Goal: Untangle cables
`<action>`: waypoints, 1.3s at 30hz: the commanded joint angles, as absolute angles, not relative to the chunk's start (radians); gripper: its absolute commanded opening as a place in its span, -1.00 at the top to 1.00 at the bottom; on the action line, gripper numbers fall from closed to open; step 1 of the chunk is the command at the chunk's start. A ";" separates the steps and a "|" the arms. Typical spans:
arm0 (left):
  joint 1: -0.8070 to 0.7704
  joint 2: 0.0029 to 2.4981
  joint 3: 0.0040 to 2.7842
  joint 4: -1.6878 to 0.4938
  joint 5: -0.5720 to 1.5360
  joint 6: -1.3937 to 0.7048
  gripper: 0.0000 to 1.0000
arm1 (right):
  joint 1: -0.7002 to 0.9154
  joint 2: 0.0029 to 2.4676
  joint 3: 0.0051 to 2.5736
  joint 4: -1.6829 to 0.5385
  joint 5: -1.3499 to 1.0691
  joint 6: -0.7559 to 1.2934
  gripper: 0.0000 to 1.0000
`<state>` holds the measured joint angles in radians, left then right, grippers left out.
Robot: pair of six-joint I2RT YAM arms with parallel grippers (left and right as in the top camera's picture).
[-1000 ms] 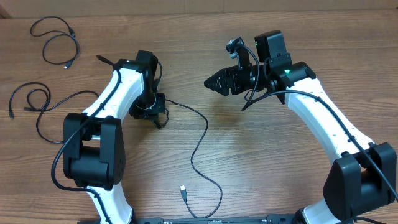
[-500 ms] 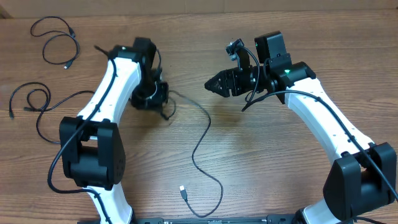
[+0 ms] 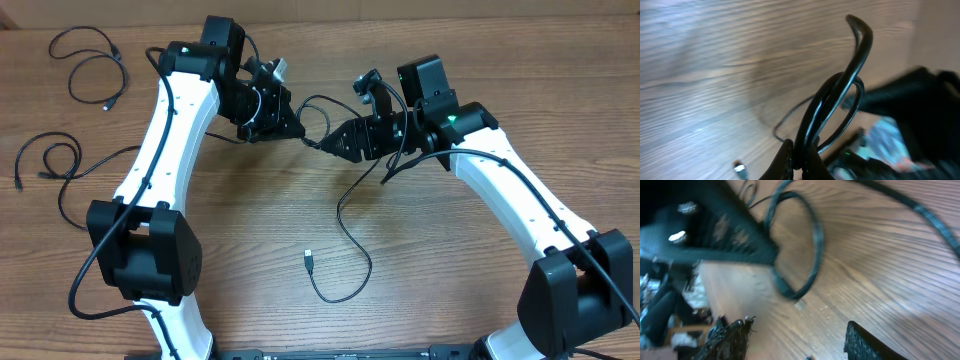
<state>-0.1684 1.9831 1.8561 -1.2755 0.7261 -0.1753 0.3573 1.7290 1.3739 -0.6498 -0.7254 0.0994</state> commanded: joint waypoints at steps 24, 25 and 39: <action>-0.173 1.980 1.882 -1.256 0.986 -0.120 0.92 | 0.359 1.729 1.374 -0.688 -0.311 0.371 -0.07; -0.168 1.980 1.882 -1.249 0.994 -0.121 0.91 | 0.358 1.729 1.374 -0.690 -0.311 0.374 -0.07; -0.152 1.980 1.882 -1.211 1.135 -0.128 0.92 | 0.359 1.729 1.374 -0.690 -0.194 0.420 -0.09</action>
<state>-0.1589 1.9831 1.8572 -1.2144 1.0595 -0.1535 0.3656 1.7290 1.3739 -0.6949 -0.3222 0.4122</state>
